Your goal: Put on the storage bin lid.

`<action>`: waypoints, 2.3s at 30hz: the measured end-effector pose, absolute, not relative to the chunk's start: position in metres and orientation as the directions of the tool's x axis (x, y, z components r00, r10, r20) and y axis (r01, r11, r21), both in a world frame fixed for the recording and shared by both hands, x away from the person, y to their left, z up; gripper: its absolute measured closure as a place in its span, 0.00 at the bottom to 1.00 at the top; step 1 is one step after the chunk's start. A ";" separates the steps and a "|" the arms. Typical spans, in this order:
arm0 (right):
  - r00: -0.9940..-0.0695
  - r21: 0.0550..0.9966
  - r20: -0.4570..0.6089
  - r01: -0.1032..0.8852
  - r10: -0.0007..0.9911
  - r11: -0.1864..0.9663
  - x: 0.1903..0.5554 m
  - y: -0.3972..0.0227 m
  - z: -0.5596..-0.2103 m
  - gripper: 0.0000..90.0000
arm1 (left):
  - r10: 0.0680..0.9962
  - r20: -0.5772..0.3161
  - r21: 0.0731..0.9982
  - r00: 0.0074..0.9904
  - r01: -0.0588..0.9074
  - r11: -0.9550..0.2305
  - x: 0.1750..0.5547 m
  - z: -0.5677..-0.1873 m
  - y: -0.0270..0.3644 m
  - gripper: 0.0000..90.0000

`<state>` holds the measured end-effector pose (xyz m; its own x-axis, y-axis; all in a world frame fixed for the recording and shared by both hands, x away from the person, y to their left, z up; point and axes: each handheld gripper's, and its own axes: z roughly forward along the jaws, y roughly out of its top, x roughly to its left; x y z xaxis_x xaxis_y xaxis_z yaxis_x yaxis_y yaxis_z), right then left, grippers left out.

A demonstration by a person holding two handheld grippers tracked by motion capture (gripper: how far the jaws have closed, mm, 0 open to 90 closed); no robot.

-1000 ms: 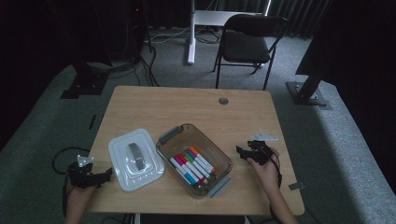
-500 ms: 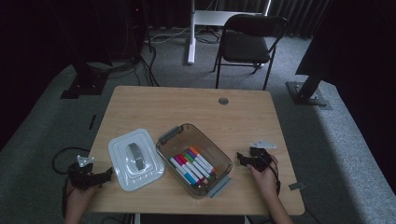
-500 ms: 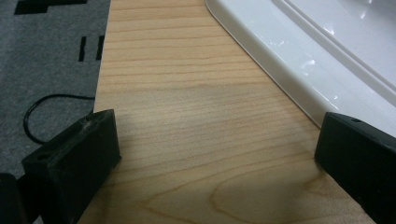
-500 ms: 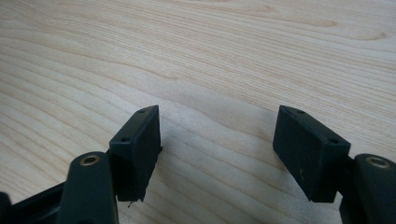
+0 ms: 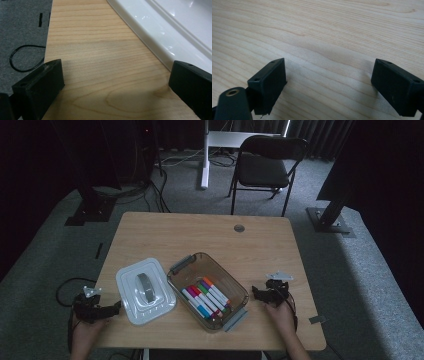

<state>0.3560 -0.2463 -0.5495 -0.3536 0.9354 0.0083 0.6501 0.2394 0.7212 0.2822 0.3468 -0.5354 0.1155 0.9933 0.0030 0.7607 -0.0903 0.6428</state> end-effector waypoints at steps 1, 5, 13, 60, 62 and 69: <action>-0.354 0.721 0.008 0.650 0.935 0.239 0.356 -0.246 -0.550 0.13 | 0.993 0.003 0.643 0.115 0.761 -0.090 0.282 -0.535 0.347 0.01; -0.353 0.721 0.009 0.650 0.936 0.238 0.356 -0.246 -0.550 0.13 | 0.988 -0.023 0.665 0.152 0.740 -0.098 0.278 -0.517 0.337 0.01; -0.353 0.722 0.010 0.650 0.936 0.238 0.356 -0.246 -0.550 0.13 | 0.973 -0.045 0.704 0.227 0.698 -0.131 0.275 -0.508 0.308 0.01; -0.563 0.782 0.091 0.551 0.821 0.291 0.336 -0.210 -0.542 0.13 | 0.920 -0.119 0.695 0.373 0.693 -0.192 0.335 -0.526 0.237 0.68; -0.569 0.790 0.097 0.543 0.817 0.285 0.335 -0.210 -0.541 0.13 | 0.923 -0.104 0.700 0.370 0.686 -0.197 0.338 -0.527 0.236 0.68; -0.587 0.793 0.098 0.534 0.804 0.293 0.333 -0.207 -0.541 0.14 | 0.948 -0.023 0.720 0.318 0.663 -0.205 0.340 -0.528 0.233 0.68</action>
